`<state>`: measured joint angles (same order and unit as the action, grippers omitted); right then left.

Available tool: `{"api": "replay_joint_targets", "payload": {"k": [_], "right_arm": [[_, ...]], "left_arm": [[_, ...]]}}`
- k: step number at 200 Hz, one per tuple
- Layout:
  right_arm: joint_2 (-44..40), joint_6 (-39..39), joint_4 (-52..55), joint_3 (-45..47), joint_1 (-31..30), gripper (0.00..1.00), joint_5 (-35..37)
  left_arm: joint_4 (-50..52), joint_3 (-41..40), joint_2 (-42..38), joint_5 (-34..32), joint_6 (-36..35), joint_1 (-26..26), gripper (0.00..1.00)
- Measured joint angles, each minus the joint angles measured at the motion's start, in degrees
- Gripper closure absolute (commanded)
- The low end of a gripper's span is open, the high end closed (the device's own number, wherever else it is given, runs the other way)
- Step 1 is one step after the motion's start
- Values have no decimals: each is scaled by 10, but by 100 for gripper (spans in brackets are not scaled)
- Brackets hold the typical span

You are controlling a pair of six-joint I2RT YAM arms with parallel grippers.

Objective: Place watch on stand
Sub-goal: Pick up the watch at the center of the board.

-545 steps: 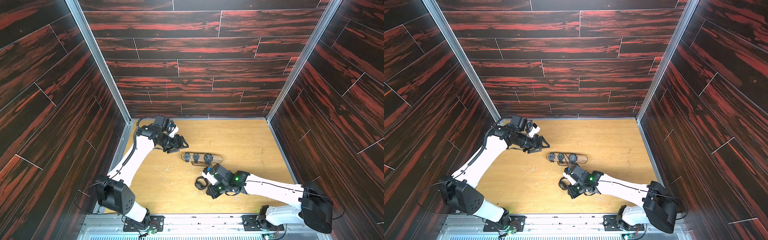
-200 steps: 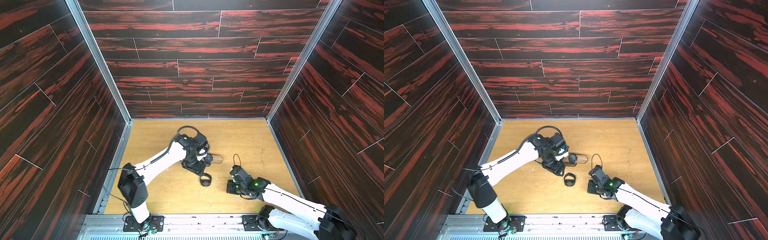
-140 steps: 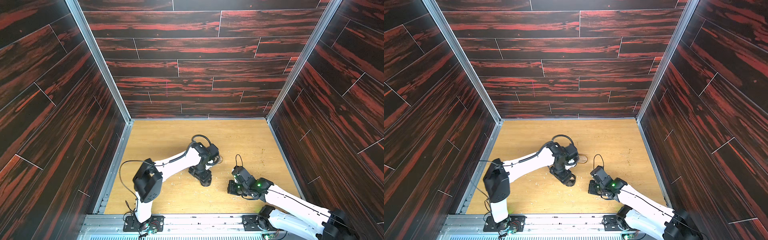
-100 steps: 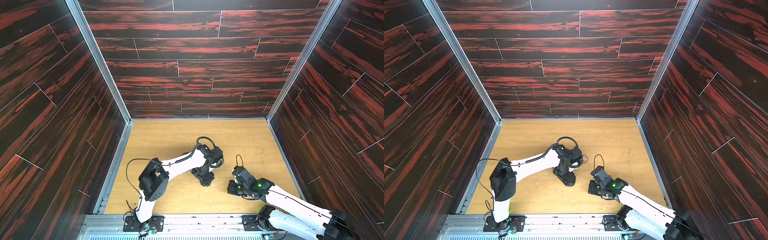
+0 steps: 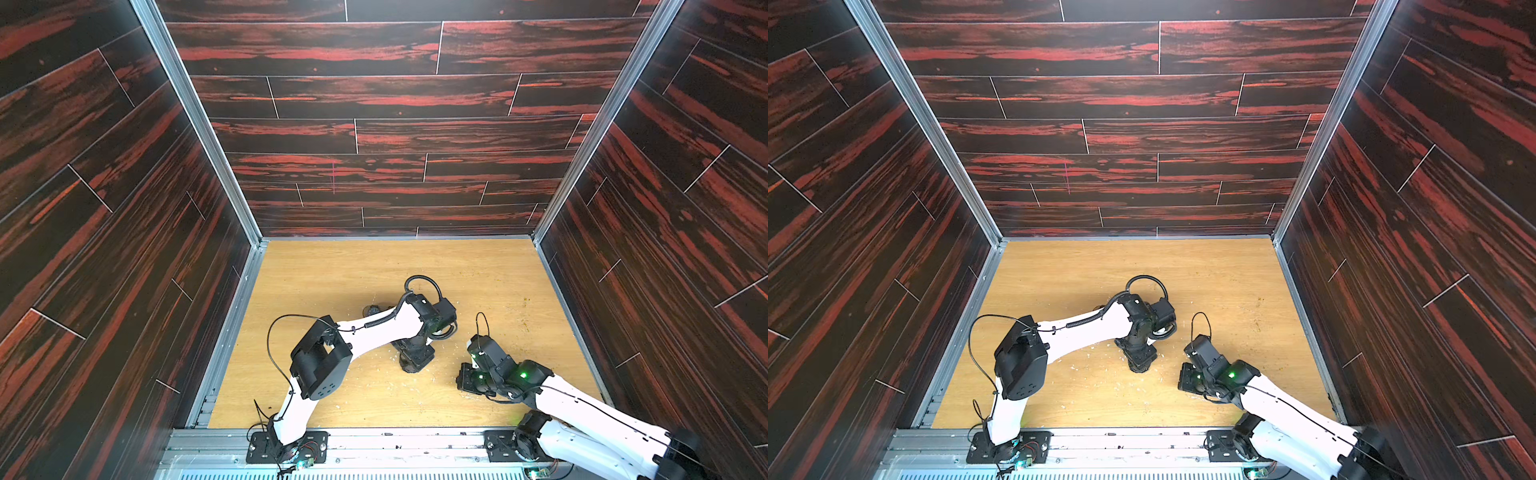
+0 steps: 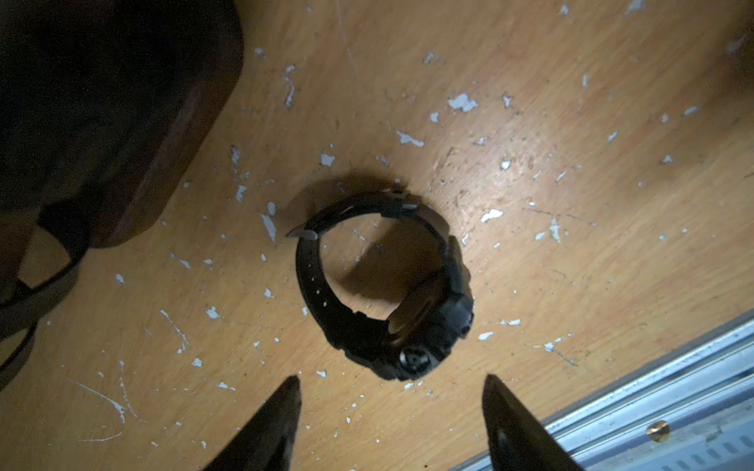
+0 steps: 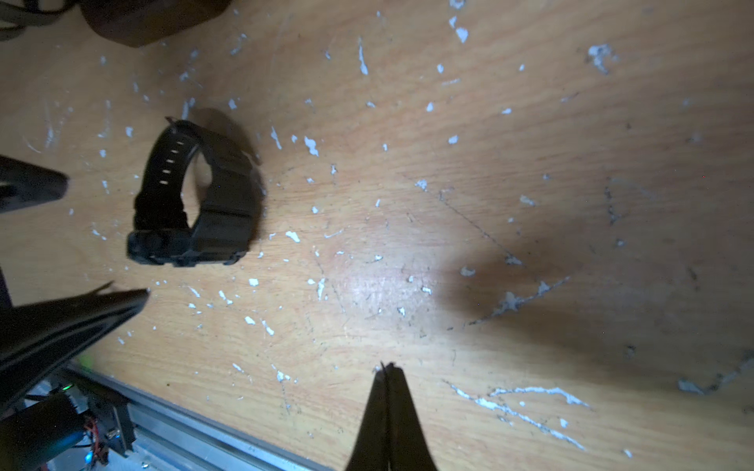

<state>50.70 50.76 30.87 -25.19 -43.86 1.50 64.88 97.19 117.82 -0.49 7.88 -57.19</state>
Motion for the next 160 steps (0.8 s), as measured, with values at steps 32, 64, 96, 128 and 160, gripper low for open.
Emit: {"api": "replay_joint_targets", "payload": {"k": [32, 64, 96, 128, 160], "right_arm": [[-19, 9, 21, 6, 0, 100, 0], [-38, 12, 41, 6, 0, 100, 5], [-67, 16, 61, 6, 0, 100, 11], [-71, 22, 66, 6, 0, 100, 11], [-79, 25, 70, 6, 0, 100, 11]], "left_arm": [[-20, 0, 0, -10, -5, -7, 31], [-33, -1, 5, -14, -12, -13, 34], [-37, -9, 18, -13, -17, -16, 34], [-40, -16, 38, -3, -19, -16, 40], [-42, -18, 46, 13, -19, -17, 65]]}}
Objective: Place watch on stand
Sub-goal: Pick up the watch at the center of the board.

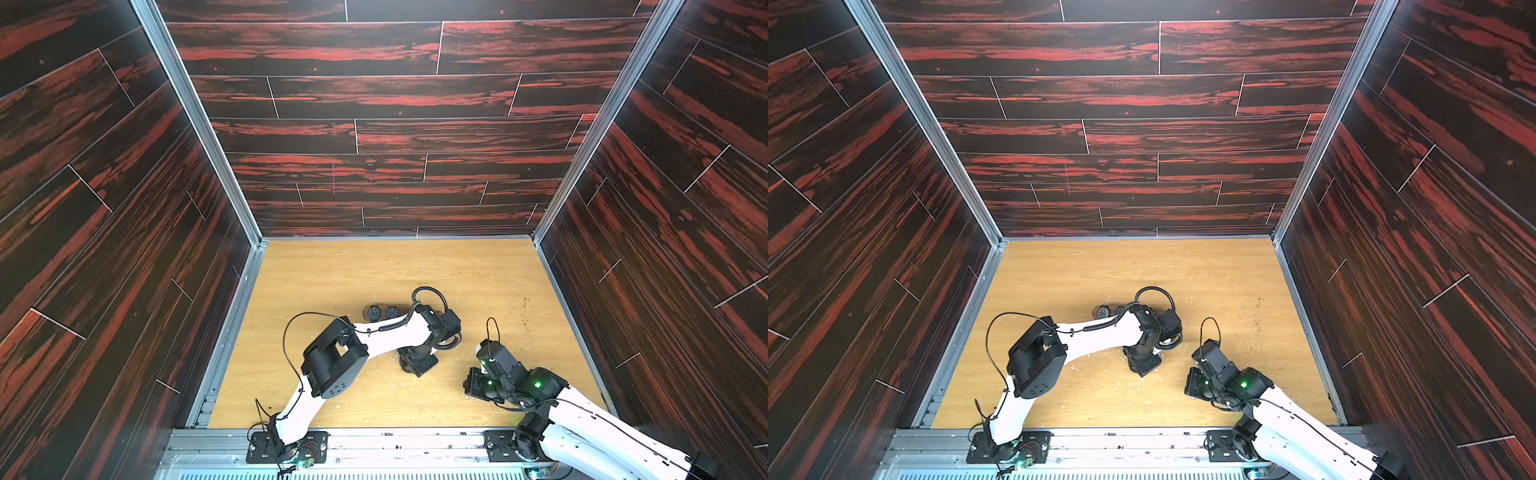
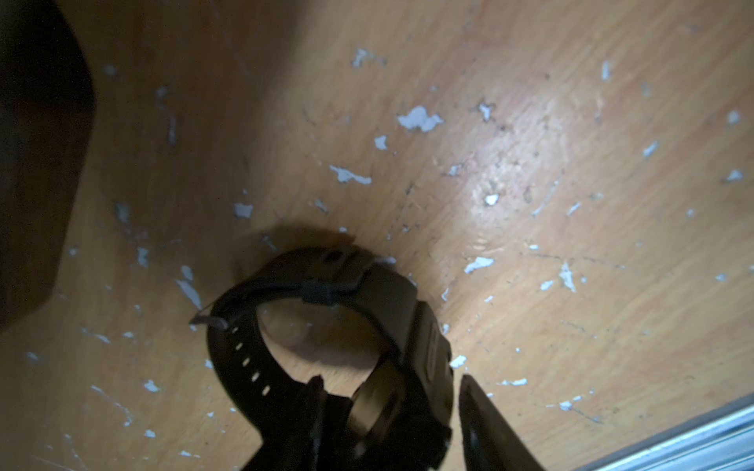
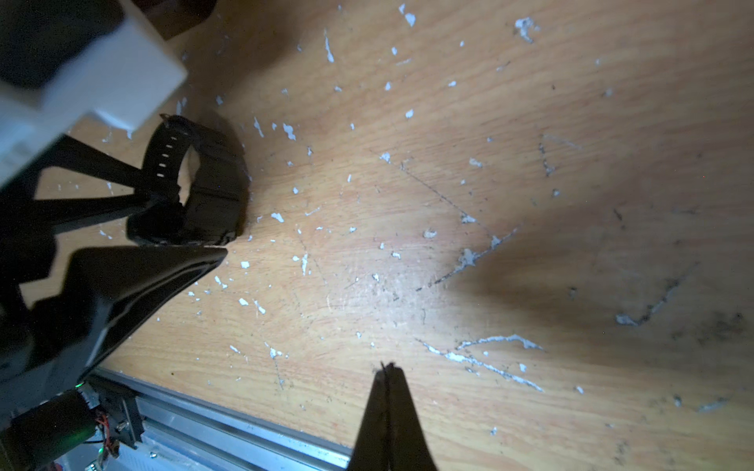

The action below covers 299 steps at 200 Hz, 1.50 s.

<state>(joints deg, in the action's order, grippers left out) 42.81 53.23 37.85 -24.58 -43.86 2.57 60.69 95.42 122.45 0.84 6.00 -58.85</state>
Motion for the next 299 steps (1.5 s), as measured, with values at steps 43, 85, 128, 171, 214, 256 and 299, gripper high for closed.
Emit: {"api": "replay_joint_targets", "payload": {"k": [43, 85, 128, 171, 214, 256, 299], "right_arm": [[-18, 4, 8, 6, 0, 100, 0], [-32, 8, 17, 14, 0, 100, 0], [-41, 8, 19, 14, 0, 100, 0], [-15, -17, -4, -5, 7, 98, -27], [-10, -73, -72, -49, 81, 86, -129], [6, -106, -159, -78, 228, 78, -306], [98, -127, -229, -176, 275, 75, -417]], "left_arm": [[-4, 0, 0, 18, 10, -4, 85], [5, 10, 1, 47, 23, -7, 94], [29, 96, 1, 80, 42, -5, 95], [30, 205, -8, 150, 70, 30, 94], [-7, 221, -53, 230, 125, 111, 92], [-92, 210, -106, 304, 188, 171, 90], [-164, 177, -149, 366, 233, 189, 89]]}}
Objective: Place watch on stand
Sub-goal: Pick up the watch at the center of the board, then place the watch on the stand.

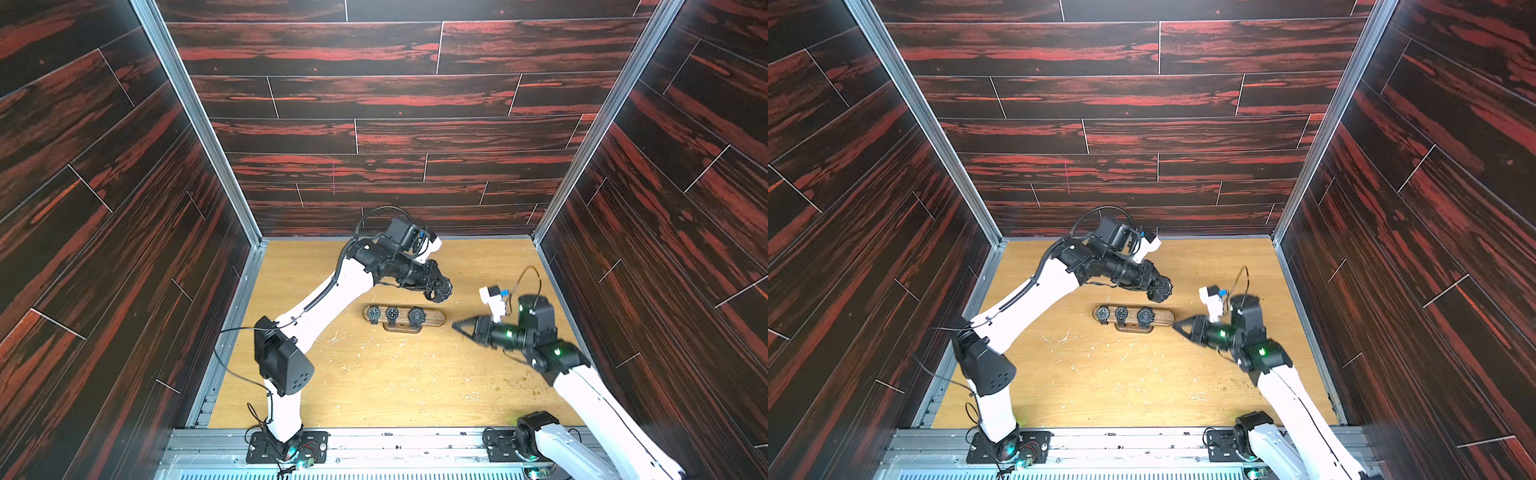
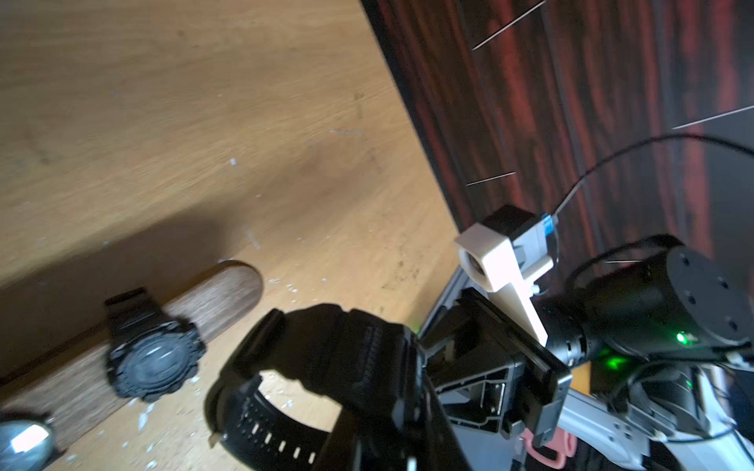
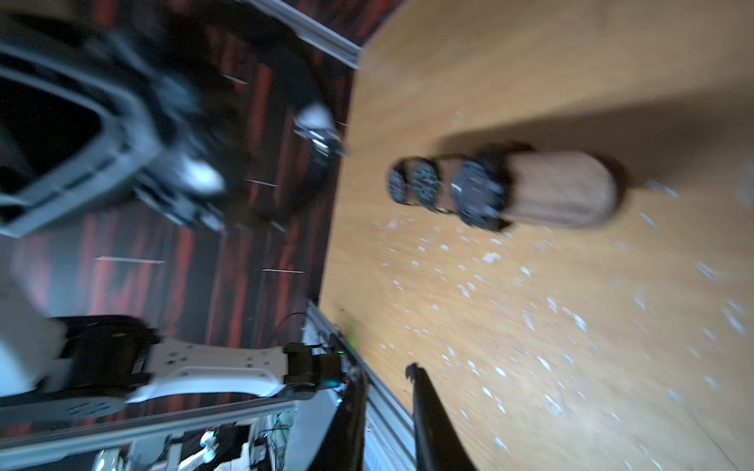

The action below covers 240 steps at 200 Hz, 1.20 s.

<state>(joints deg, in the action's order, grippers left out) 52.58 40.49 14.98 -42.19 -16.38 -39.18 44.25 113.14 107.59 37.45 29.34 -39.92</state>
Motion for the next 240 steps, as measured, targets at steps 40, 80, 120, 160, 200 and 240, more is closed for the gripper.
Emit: {"api": "replay_joint_targets", "payload": {"k": [40, 80, 120, 160, 200, 240], "right_arm": [[52, 10, -91, -59, 23, 73, -67], [89, 37, -150, -60, 39, 70, -103], [111, 48, -165, -64, 40, 67, -113], [124, 57, -186, -79, 46, 66, -118], [140, 86, -238, -81, 69, 65, -132], [153, 98, -260, -95, 73, 64, -144]], "left_arm": [[-40, -32, -8, 39, 25, 14, 89], [-85, -69, -16, 69, 57, 34, 89], [-135, -73, -22, 92, 88, 44, 89], [-165, -73, -28, 106, 106, 45, 89], [-177, -88, -28, 111, 117, 46, 89], [-190, -90, -28, 116, 129, 46, 89]]}}
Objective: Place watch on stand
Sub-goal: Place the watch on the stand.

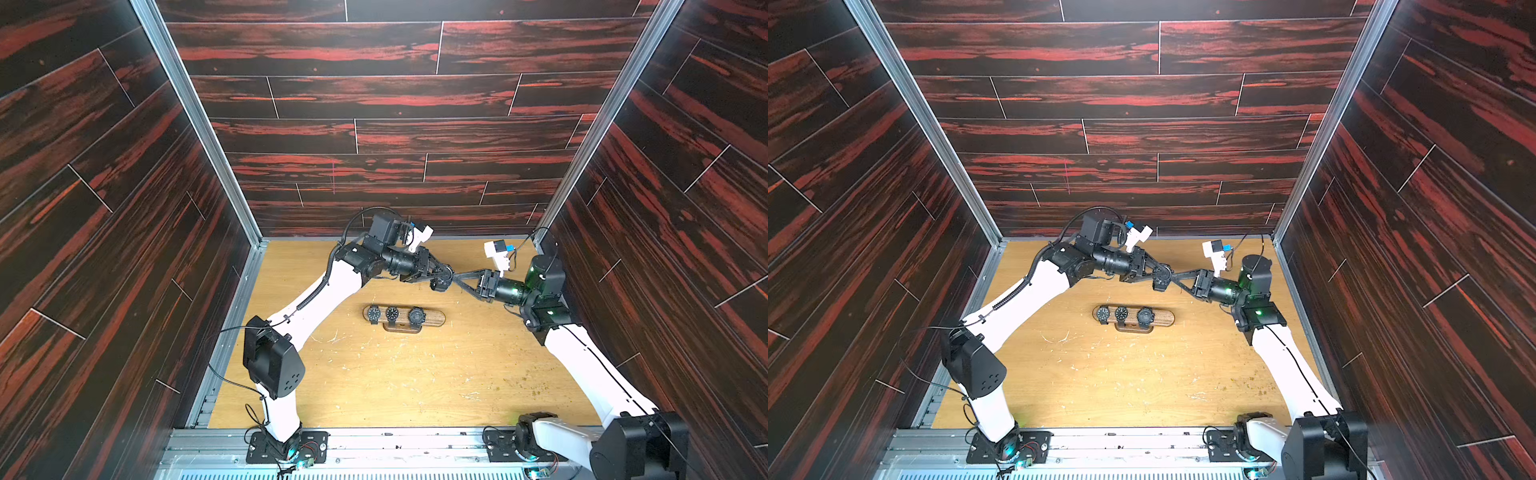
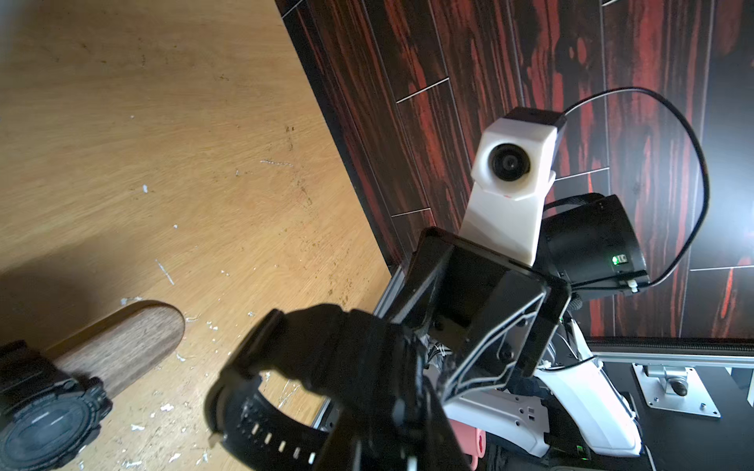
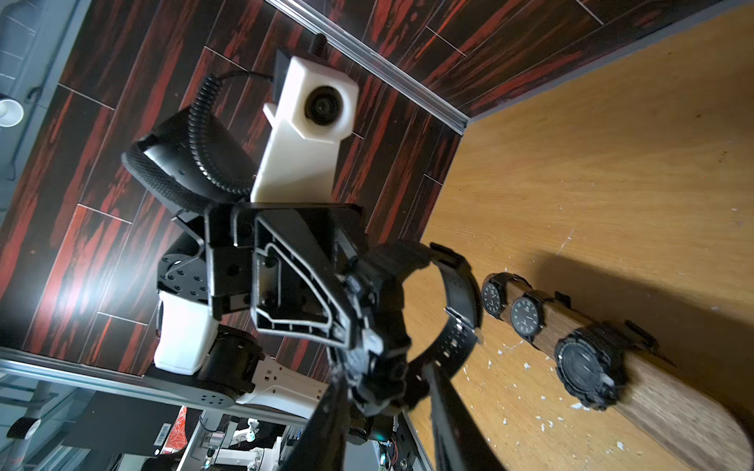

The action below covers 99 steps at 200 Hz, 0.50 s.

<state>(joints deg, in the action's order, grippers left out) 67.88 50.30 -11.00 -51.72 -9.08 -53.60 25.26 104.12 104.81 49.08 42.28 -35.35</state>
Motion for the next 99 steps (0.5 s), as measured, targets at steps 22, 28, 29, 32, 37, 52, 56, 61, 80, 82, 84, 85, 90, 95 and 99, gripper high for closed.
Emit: {"api": "replay_joint_targets", "payload": {"k": [22, 28, 29, 32, 37, 52, 56, 61, 80, 82, 84, 85, 90, 95, 99], "right_arm": [[13, 10, -23, -8, 0, 64, -7], [17, 15, -30, -8, 0, 64, -9], [17, 16, -32, -8, 0, 64, -9], [19, 18, -35, -8, 0, 64, -10], [23, 21, -40, -8, 0, 64, -11], [30, 32, -54, -8, 0, 66, -16], [31, 34, -59, -8, 0, 66, -17], [33, 38, -64, -8, 0, 67, -18], [34, 51, -85, -8, 0, 73, -21], [34, 54, -87, -8, 0, 74, -22], [34, 54, -90, -8, 0, 75, -22], [34, 55, -92, -8, 0, 75, -23], [34, 60, -98, -8, 0, 78, -24], [34, 67, -103, -8, 0, 81, -24], [34, 68, -108, -7, 0, 83, -24]], "left_arm": [[-10, 0, 0, 3, 8, 0, 89], [-14, 0, 0, 5, 12, 0, 89], [-14, 0, 0, 5, 12, 0, 89], [-16, 0, 0, 6, 13, 0, 89], [-18, 0, 0, 7, 16, 0, 89], [-27, 0, 0, 9, 24, 0, 89], [-29, 0, 0, 9, 26, 0, 89], [-32, 0, 0, 9, 29, 0, 89], [-42, 0, 0, 12, 38, 0, 88], [-43, 0, 0, 12, 39, 0, 88], [-44, -1, 0, 13, 39, 0, 88], [-44, -1, 0, 13, 40, 0, 88], [-47, -1, 0, 14, 43, 0, 88], [-50, -1, 0, 15, 44, 0, 87], [-54, -1, 0, 15, 45, 0, 86]]}}
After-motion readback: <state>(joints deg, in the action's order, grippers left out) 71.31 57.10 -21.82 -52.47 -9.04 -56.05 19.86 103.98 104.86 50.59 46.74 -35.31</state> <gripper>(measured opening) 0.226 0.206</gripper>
